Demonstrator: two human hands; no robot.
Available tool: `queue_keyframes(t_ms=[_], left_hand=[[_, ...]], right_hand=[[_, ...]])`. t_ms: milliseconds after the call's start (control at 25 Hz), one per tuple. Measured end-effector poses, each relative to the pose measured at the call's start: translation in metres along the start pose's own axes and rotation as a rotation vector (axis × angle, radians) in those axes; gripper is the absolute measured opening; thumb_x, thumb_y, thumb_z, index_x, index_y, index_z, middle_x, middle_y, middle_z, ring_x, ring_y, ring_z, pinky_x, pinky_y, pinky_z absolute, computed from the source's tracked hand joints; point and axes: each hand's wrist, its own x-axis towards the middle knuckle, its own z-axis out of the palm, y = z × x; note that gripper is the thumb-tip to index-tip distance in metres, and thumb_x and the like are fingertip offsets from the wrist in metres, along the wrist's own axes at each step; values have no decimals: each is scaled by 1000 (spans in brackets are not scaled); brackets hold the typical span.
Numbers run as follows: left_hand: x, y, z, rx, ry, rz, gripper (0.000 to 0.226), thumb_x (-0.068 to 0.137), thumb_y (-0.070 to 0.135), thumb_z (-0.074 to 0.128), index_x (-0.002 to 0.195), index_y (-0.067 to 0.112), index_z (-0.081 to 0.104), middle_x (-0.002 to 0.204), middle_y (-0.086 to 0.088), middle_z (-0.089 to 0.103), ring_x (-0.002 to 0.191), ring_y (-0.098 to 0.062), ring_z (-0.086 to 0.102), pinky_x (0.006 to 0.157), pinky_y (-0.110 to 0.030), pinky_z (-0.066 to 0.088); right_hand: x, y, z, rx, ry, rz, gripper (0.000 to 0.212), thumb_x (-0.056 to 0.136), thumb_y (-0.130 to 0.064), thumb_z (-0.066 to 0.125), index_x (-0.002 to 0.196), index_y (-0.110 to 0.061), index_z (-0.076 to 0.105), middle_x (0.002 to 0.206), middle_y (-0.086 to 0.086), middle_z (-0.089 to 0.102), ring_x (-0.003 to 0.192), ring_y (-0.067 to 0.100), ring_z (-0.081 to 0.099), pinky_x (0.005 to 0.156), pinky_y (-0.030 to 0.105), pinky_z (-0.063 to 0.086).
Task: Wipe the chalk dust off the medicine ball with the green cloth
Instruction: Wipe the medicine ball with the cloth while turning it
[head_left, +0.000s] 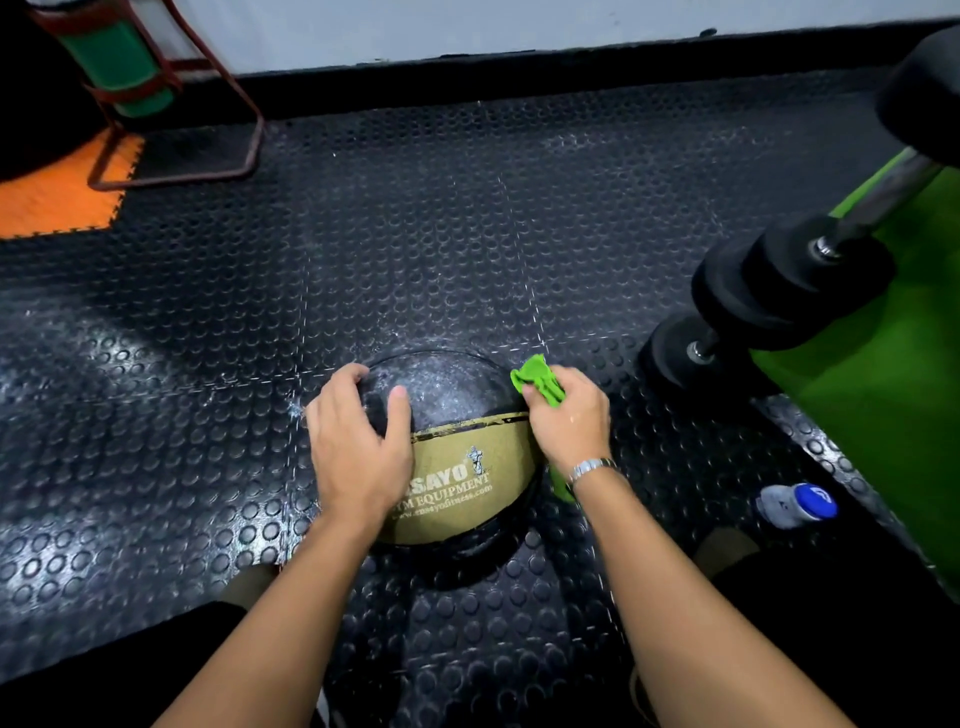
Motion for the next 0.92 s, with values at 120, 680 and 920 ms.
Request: queue_keyframes(t_ms=[120,680,920], left_hand=[[3,1,-2,-9,16,-6,52,100,50,46,136,13,52,120,6,54,112,-15,43,93,-34,35],[3,1,3,46,-12,34,44,97,47,49,128,19,63,127,2,62,120,-24,48,95,-26,29],[7,-6,2,27,1,48,39,99,39,42,123,19,65,122,4,63,117,-24,50,94,-27,29]], right_hand=[[-2,-3,0,50,-62,-125,14,82,-21,76,74,-15,66,72,-3,56,69,18,54,67,35,45],[17,-7,-10,28,-61,1,7,81,-21,78,84,-15,76,76,3,69,71,19,58,67,29,45],[-8,-8,-16,47,-104,-164,5,79,-14,78,82,-13,74,78,5,68,75,24,60,72,33,48]])
